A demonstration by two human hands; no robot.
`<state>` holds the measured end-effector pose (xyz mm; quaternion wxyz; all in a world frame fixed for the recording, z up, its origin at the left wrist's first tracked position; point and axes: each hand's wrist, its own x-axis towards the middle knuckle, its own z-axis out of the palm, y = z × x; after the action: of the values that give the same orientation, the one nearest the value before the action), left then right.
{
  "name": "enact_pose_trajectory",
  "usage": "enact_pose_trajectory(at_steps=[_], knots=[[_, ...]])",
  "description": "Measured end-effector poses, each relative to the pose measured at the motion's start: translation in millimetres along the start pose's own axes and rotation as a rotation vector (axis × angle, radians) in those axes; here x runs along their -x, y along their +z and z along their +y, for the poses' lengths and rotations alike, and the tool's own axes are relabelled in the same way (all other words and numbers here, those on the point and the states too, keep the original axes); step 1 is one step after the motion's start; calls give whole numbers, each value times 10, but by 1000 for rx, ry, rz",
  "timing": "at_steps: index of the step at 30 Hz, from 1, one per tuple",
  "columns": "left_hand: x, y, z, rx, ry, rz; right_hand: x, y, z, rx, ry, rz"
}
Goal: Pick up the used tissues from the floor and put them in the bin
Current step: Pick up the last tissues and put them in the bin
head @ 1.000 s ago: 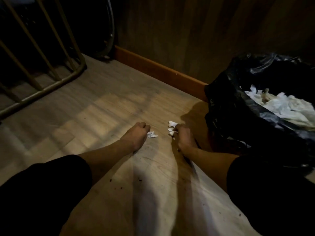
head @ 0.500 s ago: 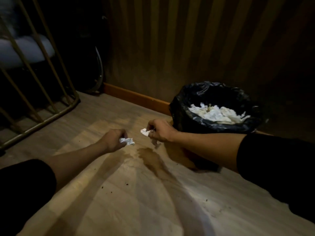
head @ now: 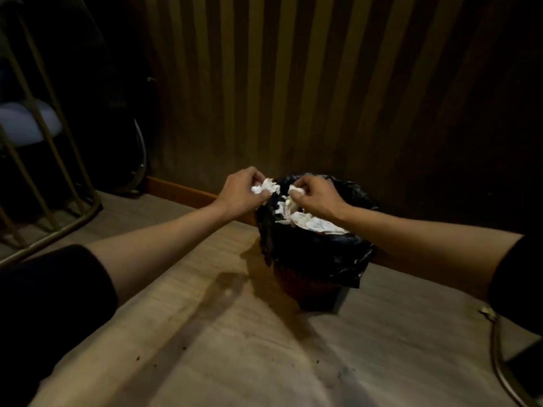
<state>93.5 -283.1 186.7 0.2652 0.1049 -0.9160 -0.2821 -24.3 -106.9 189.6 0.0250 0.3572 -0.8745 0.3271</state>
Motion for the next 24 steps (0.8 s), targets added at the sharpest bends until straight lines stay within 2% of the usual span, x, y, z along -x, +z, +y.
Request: enact_pose_trajectory(at_steps=[4, 9, 13, 20, 24], knots=[[-290, 235, 463, 64, 5, -24, -70, -414, 250, -53, 122, 124], [-493, 577, 748, 88, -117, -114, -133, -703, 473, -174, 287, 229], [-490, 631, 750, 138, -145, -162, -171, -727, 550, -137, 356, 184], [-223, 267, 212, 18, -110, -118, -267, -492, 342, 84, 200, 54], [108, -25, -297, -113, -197, -62, -322, -148, -32, 107, 82, -15]])
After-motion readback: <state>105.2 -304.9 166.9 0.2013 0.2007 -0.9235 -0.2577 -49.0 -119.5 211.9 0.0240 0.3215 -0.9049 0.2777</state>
